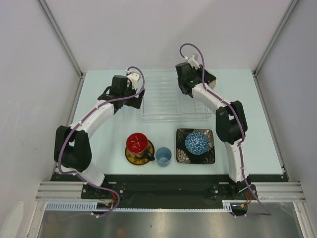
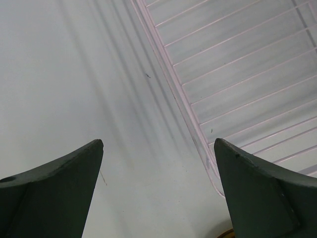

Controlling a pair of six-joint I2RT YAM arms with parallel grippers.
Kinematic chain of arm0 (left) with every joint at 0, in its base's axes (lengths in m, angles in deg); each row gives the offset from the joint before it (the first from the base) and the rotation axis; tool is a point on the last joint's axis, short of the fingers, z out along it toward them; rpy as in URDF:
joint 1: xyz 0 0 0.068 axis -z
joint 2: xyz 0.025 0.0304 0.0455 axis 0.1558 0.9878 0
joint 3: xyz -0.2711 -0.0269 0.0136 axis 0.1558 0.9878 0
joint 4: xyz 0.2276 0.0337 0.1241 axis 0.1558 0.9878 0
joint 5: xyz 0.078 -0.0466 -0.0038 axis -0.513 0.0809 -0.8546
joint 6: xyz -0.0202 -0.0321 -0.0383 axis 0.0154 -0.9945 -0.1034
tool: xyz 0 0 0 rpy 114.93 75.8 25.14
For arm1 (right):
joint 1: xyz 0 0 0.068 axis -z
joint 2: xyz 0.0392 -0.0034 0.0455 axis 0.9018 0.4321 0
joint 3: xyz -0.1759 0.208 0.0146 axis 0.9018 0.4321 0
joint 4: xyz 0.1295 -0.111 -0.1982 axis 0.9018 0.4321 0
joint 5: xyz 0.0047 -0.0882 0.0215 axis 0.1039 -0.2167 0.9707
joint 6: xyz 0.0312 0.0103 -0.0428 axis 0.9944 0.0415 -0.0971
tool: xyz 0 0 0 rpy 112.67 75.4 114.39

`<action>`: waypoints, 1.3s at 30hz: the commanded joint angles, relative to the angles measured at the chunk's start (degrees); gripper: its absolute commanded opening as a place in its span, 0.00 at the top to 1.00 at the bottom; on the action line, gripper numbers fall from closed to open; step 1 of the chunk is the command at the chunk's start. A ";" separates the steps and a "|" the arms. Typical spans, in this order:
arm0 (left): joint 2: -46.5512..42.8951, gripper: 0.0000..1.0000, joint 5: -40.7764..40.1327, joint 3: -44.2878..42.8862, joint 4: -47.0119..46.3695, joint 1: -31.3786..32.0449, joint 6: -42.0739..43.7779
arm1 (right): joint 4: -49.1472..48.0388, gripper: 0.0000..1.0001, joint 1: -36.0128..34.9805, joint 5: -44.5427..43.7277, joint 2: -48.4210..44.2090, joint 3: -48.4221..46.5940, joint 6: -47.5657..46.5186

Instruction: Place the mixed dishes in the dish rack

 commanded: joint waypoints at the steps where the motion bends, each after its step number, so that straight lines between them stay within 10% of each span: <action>1: -0.78 0.00 1.01 0.01 -1.52 -0.12 -0.11 | -26.66 1.00 -0.18 -6.16 -0.19 2.05 -18.68; 28: -1.74 0.00 1.27 1.15 -2.31 -0.12 0.77 | -7.97 1.00 -1.50 -2.03 15.28 -7.80 -5.25; 35: -2.00 0.00 1.18 2.20 -2.66 -0.12 0.86 | -3.23 0.38 -2.82 -0.98 13.88 -8.41 -2.26; 39: -2.71 0.00 1.53 2.38 -2.58 -0.20 0.60 | -1.64 0.36 -3.17 -1.15 10.63 -6.84 -0.16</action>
